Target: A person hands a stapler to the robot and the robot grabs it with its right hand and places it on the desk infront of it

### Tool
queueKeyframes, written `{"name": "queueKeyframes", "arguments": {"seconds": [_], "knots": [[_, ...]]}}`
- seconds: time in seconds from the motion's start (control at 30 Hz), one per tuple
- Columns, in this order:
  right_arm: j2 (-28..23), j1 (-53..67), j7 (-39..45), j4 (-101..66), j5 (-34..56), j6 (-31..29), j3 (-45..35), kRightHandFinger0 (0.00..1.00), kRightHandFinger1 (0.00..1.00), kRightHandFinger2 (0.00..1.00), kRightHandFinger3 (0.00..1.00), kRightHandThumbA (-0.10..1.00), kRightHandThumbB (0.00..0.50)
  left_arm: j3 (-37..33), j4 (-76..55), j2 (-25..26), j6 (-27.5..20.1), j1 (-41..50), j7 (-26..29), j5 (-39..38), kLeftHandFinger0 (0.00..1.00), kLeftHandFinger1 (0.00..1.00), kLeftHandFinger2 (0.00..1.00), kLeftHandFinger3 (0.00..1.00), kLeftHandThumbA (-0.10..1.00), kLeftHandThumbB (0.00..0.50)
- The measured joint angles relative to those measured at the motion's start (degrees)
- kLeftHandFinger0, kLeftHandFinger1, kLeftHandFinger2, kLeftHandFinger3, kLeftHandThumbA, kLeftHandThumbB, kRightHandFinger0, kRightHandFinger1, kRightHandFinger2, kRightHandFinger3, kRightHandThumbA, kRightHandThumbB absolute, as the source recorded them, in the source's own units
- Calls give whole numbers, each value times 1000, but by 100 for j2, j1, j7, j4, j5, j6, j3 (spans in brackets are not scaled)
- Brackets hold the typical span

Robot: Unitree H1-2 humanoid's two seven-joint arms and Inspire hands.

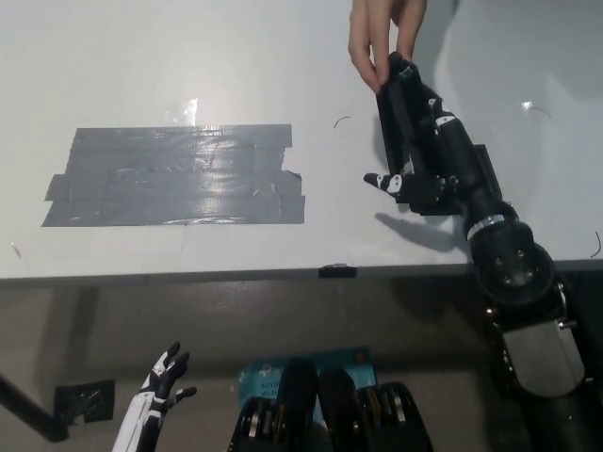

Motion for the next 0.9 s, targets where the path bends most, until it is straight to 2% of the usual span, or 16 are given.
{"name": "queueKeyframes", "arguments": {"seconds": [0.23, 0.27, 0.3, 0.33, 0.37, 0.4, 0.43, 0.47, 0.5, 0.53, 0.57, 0.6, 0.63, 0.67, 0.77, 0.9], "knots": [[25, -281, -67, 541, -59, -65, 73, 1000, 1000, 1000, 1000, 978, 322, -4, -10, -1, 0, 3, -4, -2, 857, 998, 992, 1000, 1000, 448], [29, -310, -78, 622, -59, -93, 78, 1000, 1000, 1000, 1000, 828, 312, -4, -15, -1, 0, 6, -5, -3, 856, 996, 985, 1000, 1000, 453], [34, -358, -100, 831, -59, -115, 82, 1000, 1000, 1000, 1000, 783, 309, -4, -22, -1, 0, 7, -5, -5, 855, 996, 984, 1000, 1000, 454], [37, -387, -111, 937, -57, -121, 82, 1000, 1000, 1000, 1000, 514, 304, -4, -24, -1, 0, 7, -4, -6, 857, 995, 981, 1000, 1000, 455], [37, -387, -111, 937, -57, -121, 82, 768, 812, 925, 1000, 212, 297, -4, -24, -1, 0, 7, -4, -6, 851, 991, 974, 1000, 1000, 452], [48, -434, -139, 1165, -59, -121, 79, 281, 370, 458, 673, -59, 256, -3, -26, -2, 0, 7, -4, -5, 850, 990, 970, 1000, 1000, 454], [59, -453, -169, 1259, -73, -118, 79, 115, 199, 356, 657, -92, 276, -3, -25, -2, 0, 7, -4, -5, 850, 990, 969, 1000, 1000, 454], [92, -505, -303, 1483, -133, -100, 81, 23, 133, 307, 526, -98, 265, -3, -25, -2, 0, 4, -3, -5, 848, 986, 965, 1000, 1000, 451], [116, -531, -393, 1602, -182, -89, 87, 23, 133, 307, 526, -98, 265, -3, -25, -1, -1, 5, -3, -4, 848, 986, 965, 1000, 1000, 451], [133, -549, -493, 1717, -233, -86, 100, 5, 135, 371, 483, -100, 226, -3, -25, -2, 1, 5, -4, -5, 848, 983, 961, 1000, 1000, 454], [146, -565, -593, 1846, -286, -87, 117, 0, 200, 619, 610, -100, 194, -3, -25, -2, 1, 5, -4, -5, 858, 972, 950, 1000, 1000, 457], [160, -579, -737, 2029, -345, -101, 127, 0, 261, 754, 722, -100, 166, -4, -24, -3, 1, 6, -4, -5, 854, 970, 947, 1000, 1000, 454], [167, -596, -822, 2165, -365, -122, 127, 0, 314, 826, 822, -100, 161, -3, -20, -1, 1, 4, -5, -5, 846, 972, 944, 1000, 1000, 455], [170, -615, -896, 2277, -379, -140, 126, 30, 382, 847, 850, -100, 172, -3, -18, -1, 1, 2, -4, -5, 838, 971, 942, 1000, 1000, 453], [186, -685, -1228, 2604, -445, -378, 117, 31, 389, 849, 852, -100, 188, -13, -17, -1, 1, -12, -8, -3, 834, 949, 924, 1000, 1000, 455], [198, -685, -1530, 2703, -449, -594, 58, 0, 370, 777, 804, -100, 192, -36, -18, 1, 1, -14, -32, 3, 803, 923, 894, 1000, 1000, 445]]}}
